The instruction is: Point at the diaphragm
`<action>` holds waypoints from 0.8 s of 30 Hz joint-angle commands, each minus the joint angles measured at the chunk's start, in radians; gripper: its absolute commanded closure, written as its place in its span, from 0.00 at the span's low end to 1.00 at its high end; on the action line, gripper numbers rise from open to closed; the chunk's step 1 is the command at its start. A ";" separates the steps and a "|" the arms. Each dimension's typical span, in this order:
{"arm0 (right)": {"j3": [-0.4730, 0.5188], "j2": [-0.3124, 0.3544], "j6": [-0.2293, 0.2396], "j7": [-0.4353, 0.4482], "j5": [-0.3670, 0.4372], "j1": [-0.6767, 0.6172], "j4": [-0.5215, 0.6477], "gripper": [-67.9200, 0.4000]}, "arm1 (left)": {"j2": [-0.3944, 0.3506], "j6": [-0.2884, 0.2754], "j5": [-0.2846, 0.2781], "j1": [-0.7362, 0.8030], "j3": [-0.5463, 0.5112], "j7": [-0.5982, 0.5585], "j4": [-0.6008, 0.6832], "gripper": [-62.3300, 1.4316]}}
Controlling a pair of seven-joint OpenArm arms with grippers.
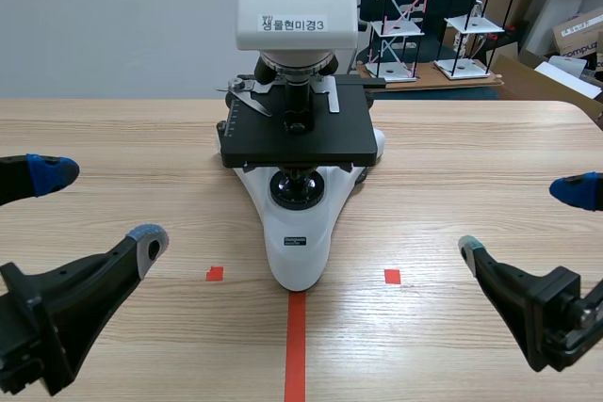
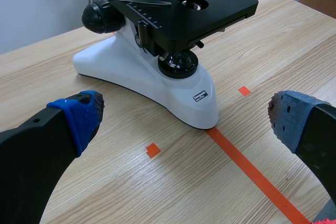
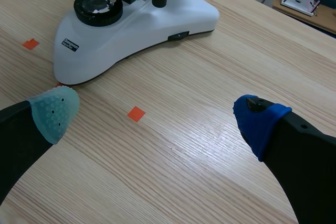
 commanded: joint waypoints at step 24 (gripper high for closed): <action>0.001 0.000 -0.004 0.010 0.030 -0.002 0.016 0.03 | 0.008 -0.006 -0.008 0.002 0.006 -0.127 -0.032 0.43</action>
